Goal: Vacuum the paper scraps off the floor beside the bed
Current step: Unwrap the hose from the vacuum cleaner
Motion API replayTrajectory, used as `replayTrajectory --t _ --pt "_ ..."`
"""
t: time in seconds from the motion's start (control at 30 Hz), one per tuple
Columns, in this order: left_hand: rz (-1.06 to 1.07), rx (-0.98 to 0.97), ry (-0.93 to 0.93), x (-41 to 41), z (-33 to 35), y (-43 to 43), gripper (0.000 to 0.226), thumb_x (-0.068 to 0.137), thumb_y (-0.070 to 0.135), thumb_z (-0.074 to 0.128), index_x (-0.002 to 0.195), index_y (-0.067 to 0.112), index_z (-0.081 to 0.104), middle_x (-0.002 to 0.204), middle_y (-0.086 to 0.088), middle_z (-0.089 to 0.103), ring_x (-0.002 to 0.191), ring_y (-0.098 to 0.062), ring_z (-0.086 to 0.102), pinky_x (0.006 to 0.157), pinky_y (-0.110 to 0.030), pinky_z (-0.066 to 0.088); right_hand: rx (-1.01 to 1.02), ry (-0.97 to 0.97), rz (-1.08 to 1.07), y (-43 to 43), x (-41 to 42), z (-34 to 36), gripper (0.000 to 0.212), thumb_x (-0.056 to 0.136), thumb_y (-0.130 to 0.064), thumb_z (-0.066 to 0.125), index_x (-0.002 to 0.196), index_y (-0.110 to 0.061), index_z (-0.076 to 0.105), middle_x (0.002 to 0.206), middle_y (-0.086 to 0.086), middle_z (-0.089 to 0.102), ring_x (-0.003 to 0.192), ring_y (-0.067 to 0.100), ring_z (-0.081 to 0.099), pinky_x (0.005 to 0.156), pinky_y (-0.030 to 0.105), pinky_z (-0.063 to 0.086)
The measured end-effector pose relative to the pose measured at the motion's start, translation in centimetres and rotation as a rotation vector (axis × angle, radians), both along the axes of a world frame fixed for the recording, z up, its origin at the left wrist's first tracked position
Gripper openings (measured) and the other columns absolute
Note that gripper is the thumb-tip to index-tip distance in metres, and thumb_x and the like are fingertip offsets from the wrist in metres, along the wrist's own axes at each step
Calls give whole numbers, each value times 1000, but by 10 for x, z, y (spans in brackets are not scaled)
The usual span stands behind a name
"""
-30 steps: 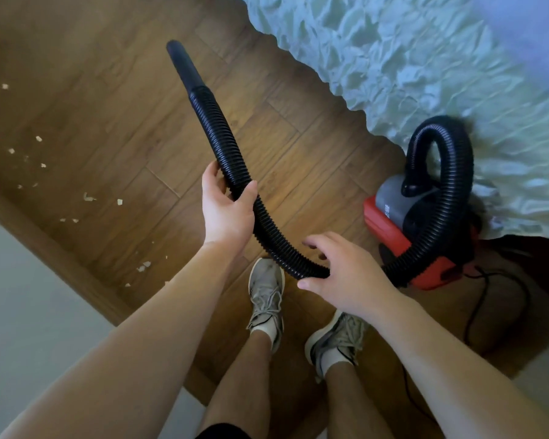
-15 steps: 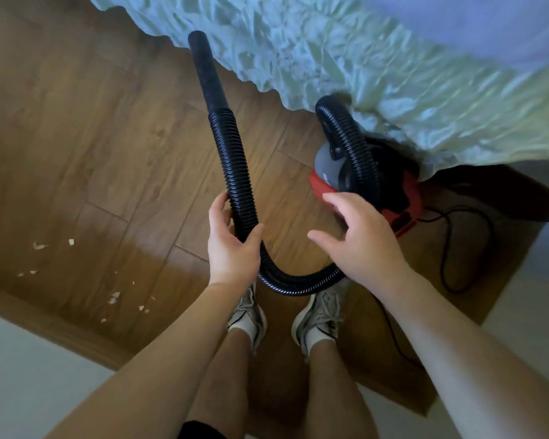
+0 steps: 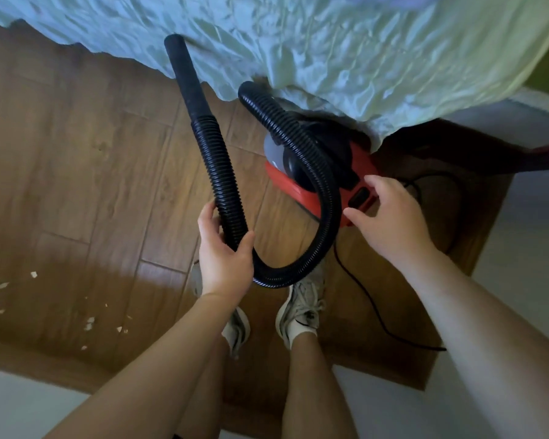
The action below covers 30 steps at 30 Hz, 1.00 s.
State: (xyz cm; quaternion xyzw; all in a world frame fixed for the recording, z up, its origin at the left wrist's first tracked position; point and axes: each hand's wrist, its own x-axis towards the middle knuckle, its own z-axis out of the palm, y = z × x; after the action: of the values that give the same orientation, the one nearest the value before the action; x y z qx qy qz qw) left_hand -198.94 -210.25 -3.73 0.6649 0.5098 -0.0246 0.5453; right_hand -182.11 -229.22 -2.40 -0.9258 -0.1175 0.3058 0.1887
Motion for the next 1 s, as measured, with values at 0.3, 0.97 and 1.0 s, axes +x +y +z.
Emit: replayTrajectory --t 0.3,0.97,1.0 --pt "-51 31 -22 3 -36 -28 86 94 9 67 157 45 20 143 22 51 131 -11 54 100 -45 56 -36 55 48 -24 25 -70 70 92 -31 71 151 -11 40 152 8 43 140 26 41 113 39 37" --pt "111 -5 -38 -6 -73 -70 87 92 3 69 155 43 26 138 21 53 130 -6 54 106 -42 52 -31 -83 86 -39 30 -148 67 80 -9 79 140 -10 49 139 14 46 128 37 47 98 44 46" --pt "111 -5 -38 -6 -74 -70 86 92 3 69 155 44 26 137 22 54 129 -5 54 105 -41 53 -26 -91 84 -39 30 -149 67 79 -9 79 139 -10 49 139 15 46 128 37 47 97 44 46"
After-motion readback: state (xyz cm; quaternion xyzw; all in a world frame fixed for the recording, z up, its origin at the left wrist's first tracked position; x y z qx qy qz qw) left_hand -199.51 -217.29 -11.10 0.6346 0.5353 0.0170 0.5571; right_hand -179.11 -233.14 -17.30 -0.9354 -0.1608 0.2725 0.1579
